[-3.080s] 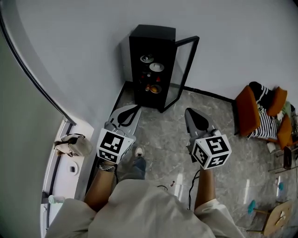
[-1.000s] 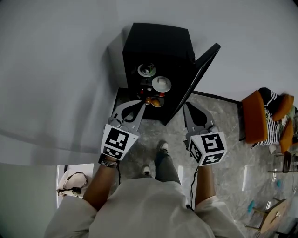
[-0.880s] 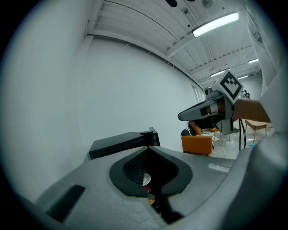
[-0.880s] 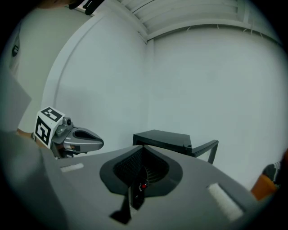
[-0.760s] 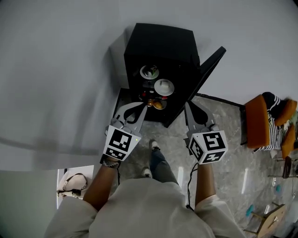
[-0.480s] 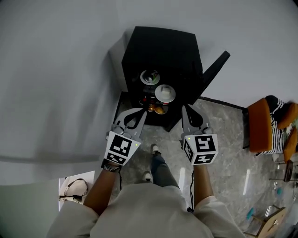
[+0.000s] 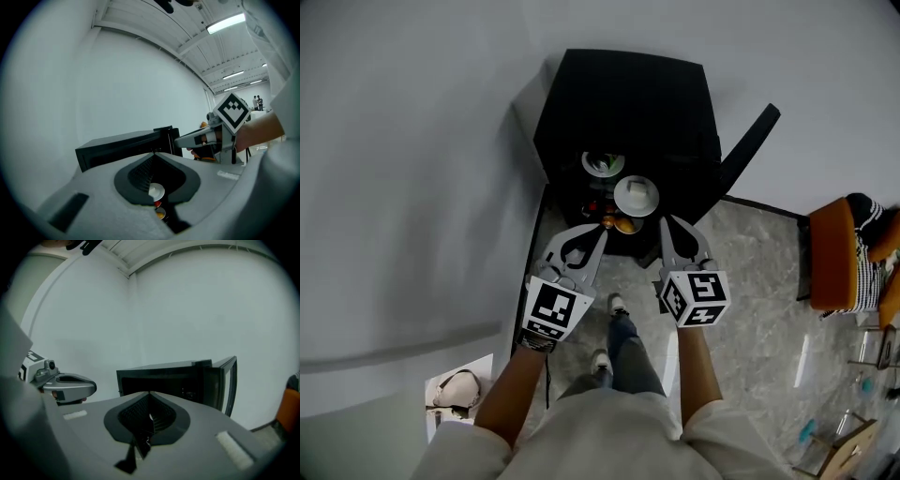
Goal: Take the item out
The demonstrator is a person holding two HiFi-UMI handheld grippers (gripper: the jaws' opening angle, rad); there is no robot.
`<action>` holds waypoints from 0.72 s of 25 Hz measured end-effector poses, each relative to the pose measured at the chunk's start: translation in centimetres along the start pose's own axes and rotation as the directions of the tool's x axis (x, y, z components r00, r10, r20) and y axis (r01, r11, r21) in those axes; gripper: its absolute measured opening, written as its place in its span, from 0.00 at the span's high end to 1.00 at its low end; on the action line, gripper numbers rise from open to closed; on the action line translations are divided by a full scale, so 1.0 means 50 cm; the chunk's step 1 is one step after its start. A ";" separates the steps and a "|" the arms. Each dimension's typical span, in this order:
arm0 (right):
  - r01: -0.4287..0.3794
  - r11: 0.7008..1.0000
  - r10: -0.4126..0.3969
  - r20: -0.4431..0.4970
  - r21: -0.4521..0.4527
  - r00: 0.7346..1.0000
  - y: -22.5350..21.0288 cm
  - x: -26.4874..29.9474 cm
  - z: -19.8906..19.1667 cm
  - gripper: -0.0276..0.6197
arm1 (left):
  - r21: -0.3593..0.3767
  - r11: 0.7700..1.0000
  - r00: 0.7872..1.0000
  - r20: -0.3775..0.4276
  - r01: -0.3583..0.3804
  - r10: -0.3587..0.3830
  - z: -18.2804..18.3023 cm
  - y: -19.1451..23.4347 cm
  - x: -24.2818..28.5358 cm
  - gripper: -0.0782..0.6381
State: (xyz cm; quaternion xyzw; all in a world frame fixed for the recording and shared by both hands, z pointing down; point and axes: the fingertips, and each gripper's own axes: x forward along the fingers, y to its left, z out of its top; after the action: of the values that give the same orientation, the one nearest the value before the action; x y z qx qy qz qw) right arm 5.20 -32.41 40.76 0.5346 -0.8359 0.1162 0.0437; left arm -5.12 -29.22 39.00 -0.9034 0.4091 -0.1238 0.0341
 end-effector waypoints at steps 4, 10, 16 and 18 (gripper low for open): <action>0.007 0.995 -0.007 0.005 0.100 1.000 -0.028 0.042 -0.044 0.95 | -0.036 0.999 1.000 0.011 0.004 -0.004 -0.030 0.003 0.034 0.88; 0.042 0.973 -0.032 -0.050 0.227 0.998 -0.076 0.091 -0.137 0.93 | -0.063 0.998 1.000 -0.011 0.003 -0.003 -0.075 0.009 0.054 0.88; 0.043 0.919 -0.009 -0.088 0.392 0.996 -0.097 0.136 -0.225 0.90 | -0.095 0.996 0.999 -0.054 -0.001 -0.005 -0.135 0.027 0.068 0.88; 0.031 0.904 0.013 -0.100 0.426 0.995 -0.092 0.154 -0.254 0.89 | -0.106 0.994 0.998 -0.064 0.000 -0.007 -0.157 0.031 0.072 0.88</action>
State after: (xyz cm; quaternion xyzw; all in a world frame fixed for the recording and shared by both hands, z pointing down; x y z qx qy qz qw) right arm 5.43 -38.02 55.25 0.5287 -0.7843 0.3229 -0.0320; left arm -5.93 -32.64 47.04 -0.9002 0.4145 -0.1310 -0.0272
